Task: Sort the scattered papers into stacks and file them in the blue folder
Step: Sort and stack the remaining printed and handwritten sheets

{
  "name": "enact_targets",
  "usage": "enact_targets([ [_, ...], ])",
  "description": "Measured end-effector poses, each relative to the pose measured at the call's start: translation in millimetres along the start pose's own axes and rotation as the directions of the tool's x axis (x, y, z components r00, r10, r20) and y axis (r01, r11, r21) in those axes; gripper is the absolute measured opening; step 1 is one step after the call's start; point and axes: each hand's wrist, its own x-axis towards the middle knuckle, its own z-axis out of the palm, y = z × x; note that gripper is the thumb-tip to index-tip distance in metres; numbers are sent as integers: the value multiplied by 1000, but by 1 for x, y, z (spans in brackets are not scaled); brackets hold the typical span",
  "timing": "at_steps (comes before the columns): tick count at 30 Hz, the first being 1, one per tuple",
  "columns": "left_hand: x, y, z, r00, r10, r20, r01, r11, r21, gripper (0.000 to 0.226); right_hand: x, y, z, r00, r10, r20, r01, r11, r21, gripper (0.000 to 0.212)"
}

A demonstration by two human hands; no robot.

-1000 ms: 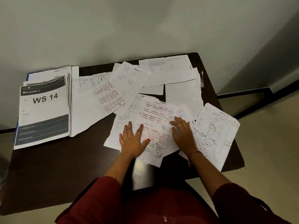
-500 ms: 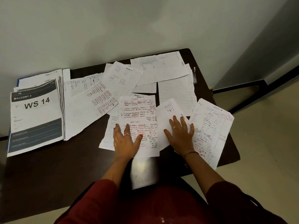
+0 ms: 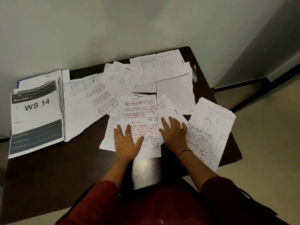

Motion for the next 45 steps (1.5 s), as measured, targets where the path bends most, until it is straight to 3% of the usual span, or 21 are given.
enact_targets([
  [10, 1, -5, 5, 1000, 29, -8, -29, 999, 34, 86, -10, -3, -1, 999, 10, 51, -18, 987, 161, 55],
  [14, 1, -6, 6, 999, 35, -14, -35, 999, 34, 92, -13, 9, -3, 1000, 12, -9, -10, 977, 213, 53],
  [20, 1, -6, 6, 999, 32, -14, -31, 999, 39, 93, -21, 33, -6, 962, 243, -128, -222, 962, 157, 64],
  [24, 1, -5, 5, 1000, 28, -8, -28, 999, 36, 94, -25, 35, -4, 925, 378, -45, -365, 914, 180, 74],
  [31, 1, -3, 3, 1000, 15, -4, -15, 1000, 26, 95, -27, 24, 0, 996, 84, 18, -86, 955, 284, 74],
  [37, -2, 1, 3, 1000, 5, 12, -5, 999, 46, 85, -19, 7, -4, 977, 198, -75, -156, 914, 375, 61],
  [45, -27, -1, 13, 998, -8, -66, 7, 1000, -19, 103, -6, -9, -4, 996, 77, -38, -54, 906, 420, 66],
])
